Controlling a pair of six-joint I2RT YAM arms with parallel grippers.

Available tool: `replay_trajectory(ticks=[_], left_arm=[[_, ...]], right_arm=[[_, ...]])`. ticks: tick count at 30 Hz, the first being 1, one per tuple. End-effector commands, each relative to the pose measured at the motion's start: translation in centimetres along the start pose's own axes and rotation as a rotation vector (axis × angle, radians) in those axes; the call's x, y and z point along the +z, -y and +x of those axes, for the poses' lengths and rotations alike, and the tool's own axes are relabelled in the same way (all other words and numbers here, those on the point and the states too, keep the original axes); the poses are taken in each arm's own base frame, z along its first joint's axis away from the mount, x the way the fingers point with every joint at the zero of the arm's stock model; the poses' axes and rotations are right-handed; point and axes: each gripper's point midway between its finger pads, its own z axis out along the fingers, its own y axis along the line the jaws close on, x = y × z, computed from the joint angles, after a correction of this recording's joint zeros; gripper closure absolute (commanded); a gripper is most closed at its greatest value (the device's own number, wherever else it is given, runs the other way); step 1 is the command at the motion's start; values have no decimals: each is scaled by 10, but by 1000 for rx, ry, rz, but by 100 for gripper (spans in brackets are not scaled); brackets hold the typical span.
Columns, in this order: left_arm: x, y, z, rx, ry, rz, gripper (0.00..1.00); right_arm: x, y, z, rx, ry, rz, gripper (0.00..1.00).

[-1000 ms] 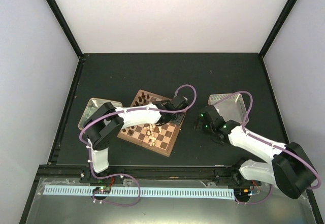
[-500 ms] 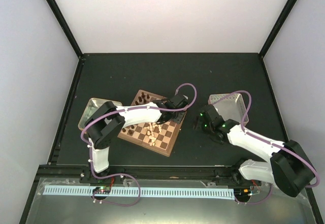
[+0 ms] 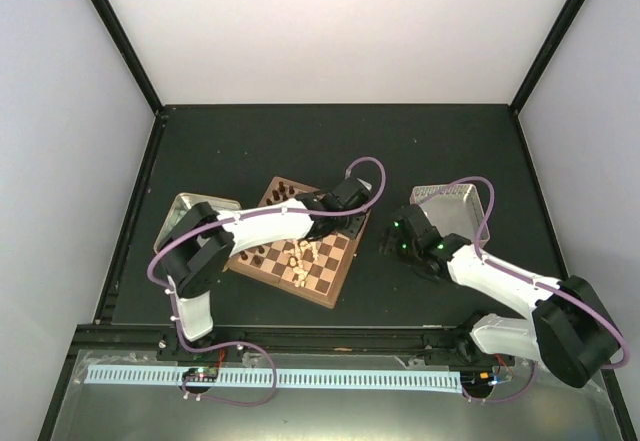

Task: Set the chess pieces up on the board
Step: Place the chess piece on the chessboard, then pick up the chess piece from the chessboard.

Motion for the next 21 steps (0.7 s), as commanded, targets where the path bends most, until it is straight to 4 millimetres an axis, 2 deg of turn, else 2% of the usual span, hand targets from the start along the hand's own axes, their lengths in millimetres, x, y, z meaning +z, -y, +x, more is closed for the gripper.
replay_trajectory(ticks=[1, 4, 9, 14, 18, 21], left_arm=[[-40, 0, -38, -32, 107, 31, 73], [-59, -11, -41, -78, 151, 25, 73], [-105, -40, -35, -213, 250, 50, 71], [-134, -73, -6, -348, 306, 66, 68], [-142, -95, 26, -434, 329, 76, 63], [-149, -104, 40, -472, 376, 95, 57]], right_arm=[[-9, -18, -18, -38, 45, -53, 40], [-12, -33, -18, -113, 47, -103, 40], [-14, -74, -4, -262, 37, -211, 41], [-8, -116, 20, -429, -3, -262, 44], [1, -149, 42, -565, -44, -268, 45], [12, -164, 51, -616, -65, -244, 46]])
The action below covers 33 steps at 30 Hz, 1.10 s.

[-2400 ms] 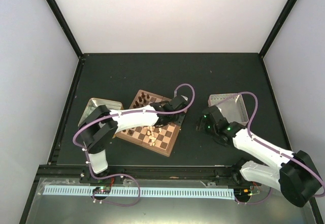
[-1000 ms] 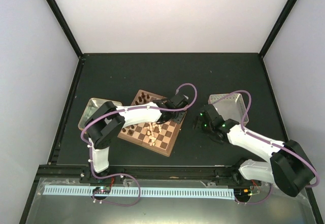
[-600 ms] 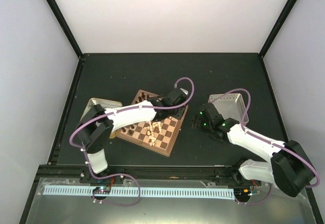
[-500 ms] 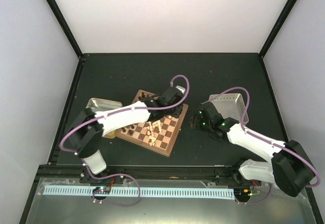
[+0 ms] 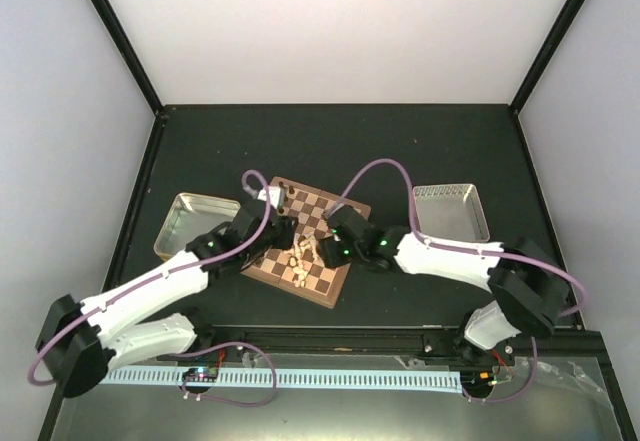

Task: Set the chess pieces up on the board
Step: Pick up the chess piece from the chessboard.

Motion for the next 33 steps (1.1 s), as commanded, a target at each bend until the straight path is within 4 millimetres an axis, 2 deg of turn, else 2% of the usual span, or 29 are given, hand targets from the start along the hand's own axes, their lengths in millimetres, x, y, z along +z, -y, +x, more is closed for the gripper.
replay_trajectory(ticks=[1, 9, 19, 26, 33], left_arm=[[-15, -10, 0, -107, 74, 60, 54], [-24, -27, 9, -173, 85, 83, 52], [-22, -25, 12, -201, 78, 126, 52], [-20, -20, 14, -223, 70, 170, 52], [-16, -10, 19, -284, 49, 246, 50]], right_arm=[[15, -23, -10, -105, -3, 20, 47], [39, -18, -1, -119, -89, 110, 61], [53, -12, 15, -132, -176, 157, 65], [53, -3, 26, -158, -208, 180, 86], [39, -26, 5, -222, -73, 41, 89]])
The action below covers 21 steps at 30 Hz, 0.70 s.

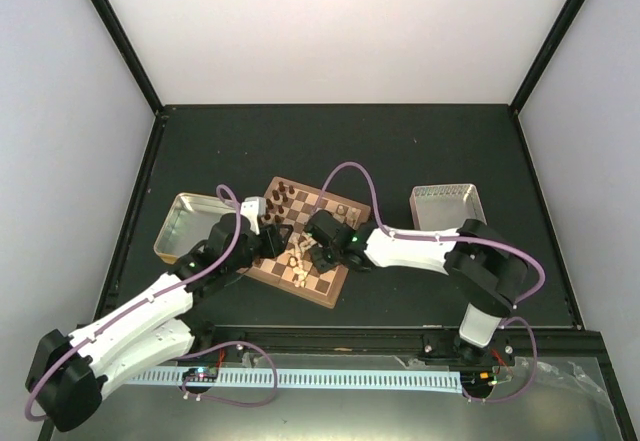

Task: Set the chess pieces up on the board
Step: Pick up the chess piece from the chessboard, then place the chess piece on the chessboard.

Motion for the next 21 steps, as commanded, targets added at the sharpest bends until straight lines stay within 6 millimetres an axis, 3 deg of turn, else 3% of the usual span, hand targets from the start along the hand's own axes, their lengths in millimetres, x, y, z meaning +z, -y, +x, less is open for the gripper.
replay_trajectory(ticks=[1, 11, 21], left_arm=[[4, 14, -2, -69, 0, 93, 50], [11, 31, 3, -149, -46, 221, 43], [21, 52, 15, -129, -177, 349, 40]], right_arm=[[-16, -10, -12, -58, 97, -68, 89], [-51, -19, -29, -108, 286, -169, 89], [-88, -43, -27, -274, 399, -341, 89]])
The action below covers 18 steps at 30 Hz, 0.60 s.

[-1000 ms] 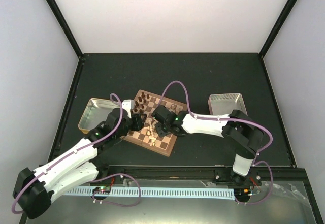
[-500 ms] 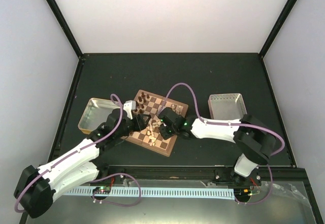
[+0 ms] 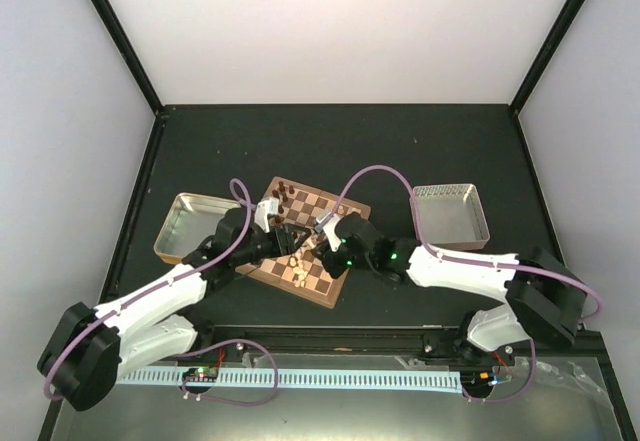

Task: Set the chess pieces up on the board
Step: Place the chess piece on the chessboard.

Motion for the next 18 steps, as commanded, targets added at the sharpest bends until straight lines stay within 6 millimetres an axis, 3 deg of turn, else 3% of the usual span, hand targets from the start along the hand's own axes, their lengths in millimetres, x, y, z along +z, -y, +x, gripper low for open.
replay_trajectory(ticks=[1, 5, 12, 14, 15, 18], left_arm=[[5, 26, -2, 15, -60, 116, 40], [10, 32, 2, 13, -96, 161, 52], [9, 42, 4, 2, -118, 224, 94], [7, 47, 5, -3, -122, 246, 98], [6, 48, 5, -7, -121, 254, 98], [1, 55, 0, -18, -101, 277, 98]], right_arm=[[-16, -23, -21, -107, 110, -114, 89], [-22, -25, -25, -126, 131, -122, 89], [-27, -25, -32, -80, 153, -121, 87], [-30, -26, -38, -51, 167, -125, 85], [-33, -25, -41, -26, 173, -123, 82], [-46, -27, -53, 68, 210, -172, 56]])
